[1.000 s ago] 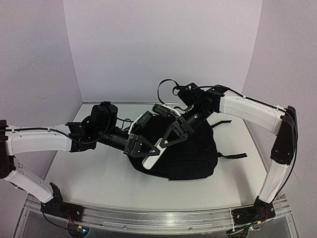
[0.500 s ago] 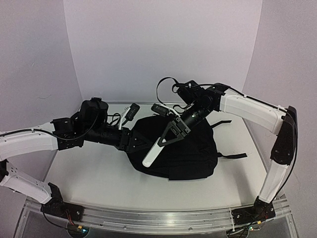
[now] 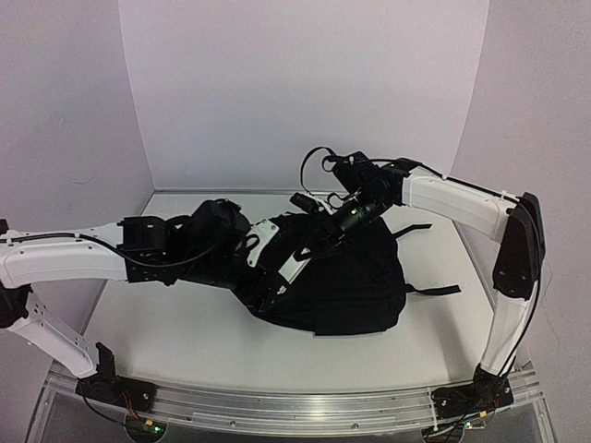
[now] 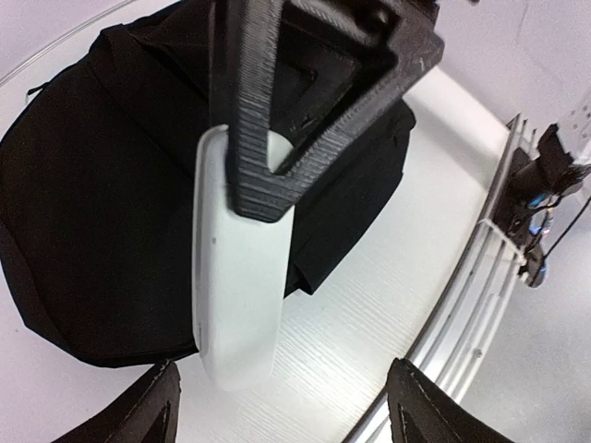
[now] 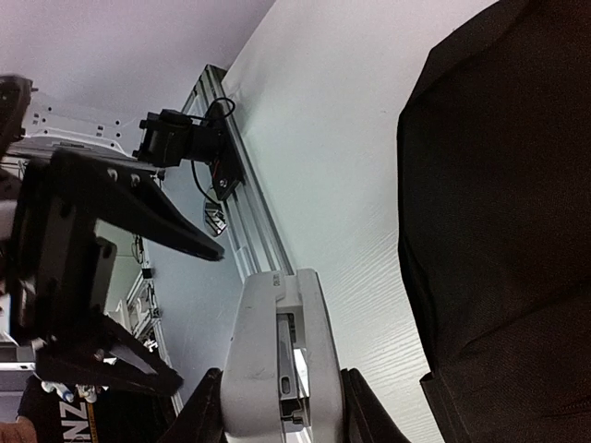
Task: Pack the student bag
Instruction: Pick up the stationery from the center of the board.
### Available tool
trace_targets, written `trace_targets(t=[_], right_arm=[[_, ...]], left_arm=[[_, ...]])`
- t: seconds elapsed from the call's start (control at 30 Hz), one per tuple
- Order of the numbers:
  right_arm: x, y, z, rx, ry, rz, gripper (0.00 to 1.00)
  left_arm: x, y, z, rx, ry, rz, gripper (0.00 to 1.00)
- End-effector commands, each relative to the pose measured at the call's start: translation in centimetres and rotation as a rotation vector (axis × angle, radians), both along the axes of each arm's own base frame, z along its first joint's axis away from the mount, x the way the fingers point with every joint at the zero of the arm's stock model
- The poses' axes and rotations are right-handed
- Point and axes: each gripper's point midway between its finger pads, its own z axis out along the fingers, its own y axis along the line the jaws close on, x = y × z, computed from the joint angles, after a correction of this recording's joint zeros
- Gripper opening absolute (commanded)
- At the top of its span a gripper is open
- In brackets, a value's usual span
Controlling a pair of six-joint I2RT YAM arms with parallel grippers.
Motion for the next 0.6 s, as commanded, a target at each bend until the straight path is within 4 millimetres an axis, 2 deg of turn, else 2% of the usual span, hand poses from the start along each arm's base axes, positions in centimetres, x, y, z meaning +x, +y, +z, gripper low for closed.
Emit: trace_targets(t=[0.0, 0.33, 0.57], right_arm=[[0.3, 0.9, 1.6, 0.059, -0.003, -0.008, 0.13], [-0.5, 0.7, 1.3, 0.076, 0.033, 0.003, 0.12], [-0.9, 1.3, 2.0, 0.125, 0.104, 0.016, 0.13]], left_arm=[[1.6, -0.4, -1.2, 0.17, -0.121, 0.048, 0.76], [2.8, -0.5, -0.1, 0.204, -0.21, 0.065, 0.73], [3.2, -1.6, -0.5, 0.222, -0.252, 0.026, 0.57]])
